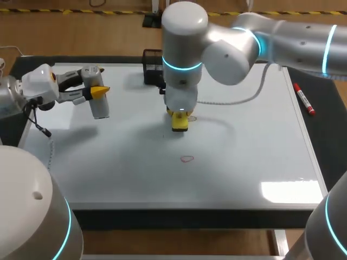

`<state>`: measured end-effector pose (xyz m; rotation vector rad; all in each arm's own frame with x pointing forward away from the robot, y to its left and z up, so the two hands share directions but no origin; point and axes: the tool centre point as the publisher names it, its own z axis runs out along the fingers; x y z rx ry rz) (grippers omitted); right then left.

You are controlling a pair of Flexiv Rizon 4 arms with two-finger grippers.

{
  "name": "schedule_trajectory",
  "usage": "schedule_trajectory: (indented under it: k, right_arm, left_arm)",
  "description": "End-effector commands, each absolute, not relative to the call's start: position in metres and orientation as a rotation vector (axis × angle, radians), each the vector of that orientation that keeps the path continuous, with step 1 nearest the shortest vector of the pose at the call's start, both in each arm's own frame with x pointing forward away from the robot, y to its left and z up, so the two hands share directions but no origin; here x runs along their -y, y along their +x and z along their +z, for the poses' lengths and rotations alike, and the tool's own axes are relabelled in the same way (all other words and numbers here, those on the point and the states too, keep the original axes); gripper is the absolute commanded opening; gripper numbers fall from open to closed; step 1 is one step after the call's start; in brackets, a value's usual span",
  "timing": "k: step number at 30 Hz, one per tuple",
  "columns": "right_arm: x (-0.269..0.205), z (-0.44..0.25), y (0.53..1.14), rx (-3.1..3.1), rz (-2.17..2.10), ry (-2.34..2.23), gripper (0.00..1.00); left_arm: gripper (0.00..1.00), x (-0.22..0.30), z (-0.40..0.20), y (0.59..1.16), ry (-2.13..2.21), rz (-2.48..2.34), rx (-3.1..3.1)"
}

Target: Pick up the inspection probe, press it on each red-marked spot on the whiteboard one by one, put down the probe, pick up the eraser, and wipe off all the red marks.

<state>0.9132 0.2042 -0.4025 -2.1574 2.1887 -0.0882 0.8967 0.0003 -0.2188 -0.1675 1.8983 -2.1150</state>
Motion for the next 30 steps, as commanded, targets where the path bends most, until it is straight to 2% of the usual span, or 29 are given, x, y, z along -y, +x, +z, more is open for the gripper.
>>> schedule_trajectory:
  k: [1, 18, 30]
  right_arm:
    - [-0.203, -0.409, 0.920, -2.198, -0.085, -2.162, 0.00]
    - [-0.174, -0.418, 0.923, -2.241, -0.133, -2.130, 0.00]
    - [-0.136, -0.420, 0.929, -2.330, -0.170, -2.064, 0.00]
  left_arm:
    - [0.00, 0.000, -0.218, 0.896, -0.168, -2.113, -1.898]
    - [0.00, 0.000, -0.218, 0.896, -0.168, -2.113, -1.898]
    - [0.00, 0.000, -0.218, 0.896, -0.168, -2.113, -1.898]
